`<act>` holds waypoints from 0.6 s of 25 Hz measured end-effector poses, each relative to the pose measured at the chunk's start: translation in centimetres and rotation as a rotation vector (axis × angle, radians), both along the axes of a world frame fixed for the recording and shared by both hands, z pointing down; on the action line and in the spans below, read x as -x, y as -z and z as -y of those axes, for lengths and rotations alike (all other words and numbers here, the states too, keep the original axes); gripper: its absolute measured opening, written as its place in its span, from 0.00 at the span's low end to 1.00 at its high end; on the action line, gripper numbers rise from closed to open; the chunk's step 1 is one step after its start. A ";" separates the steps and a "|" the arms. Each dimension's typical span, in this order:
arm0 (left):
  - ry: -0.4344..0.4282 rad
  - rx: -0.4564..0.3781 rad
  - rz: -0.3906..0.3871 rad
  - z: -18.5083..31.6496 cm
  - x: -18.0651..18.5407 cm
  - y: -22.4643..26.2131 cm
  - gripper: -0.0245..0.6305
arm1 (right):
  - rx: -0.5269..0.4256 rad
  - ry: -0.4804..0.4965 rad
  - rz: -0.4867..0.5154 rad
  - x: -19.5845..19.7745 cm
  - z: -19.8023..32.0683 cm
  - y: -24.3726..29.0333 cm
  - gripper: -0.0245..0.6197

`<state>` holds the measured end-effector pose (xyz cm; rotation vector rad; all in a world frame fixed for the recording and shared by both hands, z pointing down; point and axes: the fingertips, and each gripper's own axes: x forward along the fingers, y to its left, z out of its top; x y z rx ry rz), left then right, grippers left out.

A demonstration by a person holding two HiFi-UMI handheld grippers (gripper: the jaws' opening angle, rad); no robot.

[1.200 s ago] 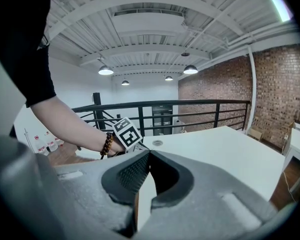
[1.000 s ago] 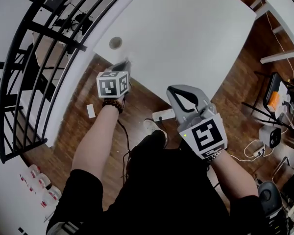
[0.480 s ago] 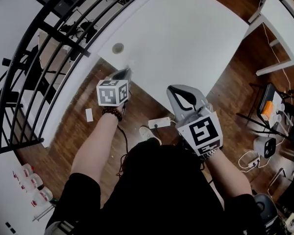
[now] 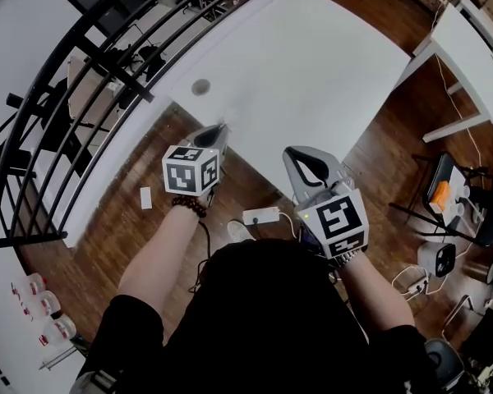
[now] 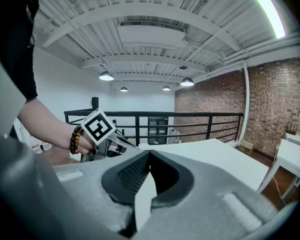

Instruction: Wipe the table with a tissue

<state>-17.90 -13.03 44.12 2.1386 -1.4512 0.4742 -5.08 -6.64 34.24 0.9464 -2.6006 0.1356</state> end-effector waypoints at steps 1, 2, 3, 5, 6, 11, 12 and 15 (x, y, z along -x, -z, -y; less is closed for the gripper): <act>-0.005 -0.010 -0.007 -0.3 -0.4 0.5 0.07 | -0.001 0.002 0.001 -0.1 -0.1 0.1 0.03; -0.009 -0.021 -0.014 -0.6 -0.8 1.1 0.07 | -0.003 0.004 0.004 -0.2 -0.2 0.2 0.03; -0.013 -0.033 -0.022 -0.8 -1.3 1.7 0.07 | -0.004 0.005 0.006 -0.4 -0.4 0.3 0.03; -0.017 -0.056 -0.037 -1.3 -2.0 2.8 0.07 | -0.007 0.008 0.008 -0.6 -0.5 0.6 0.03; -0.018 -0.066 -0.045 -1.5 -2.2 3.3 0.07 | -0.009 0.009 0.009 -0.7 -0.6 0.7 0.03; -0.027 -0.110 -0.080 -2.6 -3.8 5.7 0.07 | -0.028 0.016 0.015 -1.1 -0.7 1.5 0.03; -0.028 -0.120 -0.085 -2.8 -4.1 6.2 0.07 | -0.031 0.018 0.017 -1.2 -0.7 1.7 0.03; -0.032 -0.148 -0.095 -3.2 -5.0 7.4 0.07 | -0.045 0.026 0.016 -1.6 -0.8 2.1 0.03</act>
